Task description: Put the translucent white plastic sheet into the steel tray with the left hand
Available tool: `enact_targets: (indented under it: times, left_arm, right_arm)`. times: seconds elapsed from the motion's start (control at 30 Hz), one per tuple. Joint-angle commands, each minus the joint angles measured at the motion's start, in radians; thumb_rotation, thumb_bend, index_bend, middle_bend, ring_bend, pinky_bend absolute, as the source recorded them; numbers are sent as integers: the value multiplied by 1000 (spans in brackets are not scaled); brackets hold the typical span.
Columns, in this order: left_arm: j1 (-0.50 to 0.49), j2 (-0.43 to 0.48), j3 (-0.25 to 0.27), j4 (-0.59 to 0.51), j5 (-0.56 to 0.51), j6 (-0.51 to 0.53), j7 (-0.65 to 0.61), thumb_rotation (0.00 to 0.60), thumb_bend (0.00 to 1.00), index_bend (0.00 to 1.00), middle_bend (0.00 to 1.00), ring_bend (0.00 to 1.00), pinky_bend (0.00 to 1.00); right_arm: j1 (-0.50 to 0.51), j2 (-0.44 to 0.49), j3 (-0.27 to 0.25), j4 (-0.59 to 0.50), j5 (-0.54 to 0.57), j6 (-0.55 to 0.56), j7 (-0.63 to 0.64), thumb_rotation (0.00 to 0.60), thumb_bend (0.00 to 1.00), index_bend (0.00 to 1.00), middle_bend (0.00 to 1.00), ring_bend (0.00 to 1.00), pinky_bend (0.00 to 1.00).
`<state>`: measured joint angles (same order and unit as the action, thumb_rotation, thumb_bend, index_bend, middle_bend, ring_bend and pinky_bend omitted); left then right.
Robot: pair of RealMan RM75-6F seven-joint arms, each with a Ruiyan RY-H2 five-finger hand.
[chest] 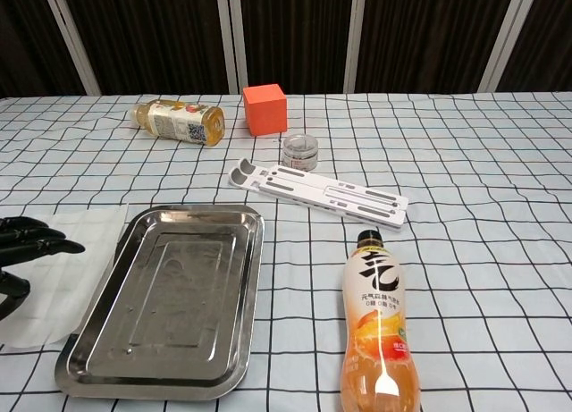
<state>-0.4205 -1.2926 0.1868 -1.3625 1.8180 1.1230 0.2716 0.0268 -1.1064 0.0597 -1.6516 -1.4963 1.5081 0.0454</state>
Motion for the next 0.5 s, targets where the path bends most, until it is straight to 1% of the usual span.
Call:
enact_targets:
  times: [0.03, 0.13, 0.27, 0.47, 0.5]
  left_arm:
    - [1, 11, -4, -10, -2, 16, -7, 600, 499, 605, 9, 0, 0]
    - [-3, 28, -15, -24, -1, 34, -2, 600, 502, 608, 10, 0, 0]
    - [-11, 61, -54, -63, -9, 80, 0, 600, 502, 609, 11, 0, 0]
    - [-47, 115, -142, -152, -34, 128, 8, 600, 508, 598, 21, 0, 0]
    - [-56, 121, -163, -177, -41, 137, 9, 600, 510, 593, 22, 0, 0]
  right_arm:
    - [0, 0, 0, -1, 0, 0, 0, 600, 325, 0, 0, 0, 0]
    - [0, 1, 0, -1, 1, -1, 1, 600, 325, 0, 0, 0, 0]
    - [0, 1, 0, -1, 0, -1, 0, 600, 325, 0, 0, 0, 0]
    - [2, 1, 0, -2, 0, -4, -3, 600, 325, 0, 0, 0, 0]
    - [2, 1, 0, -3, 0, -4, -4, 600, 325, 0, 0, 0, 0]
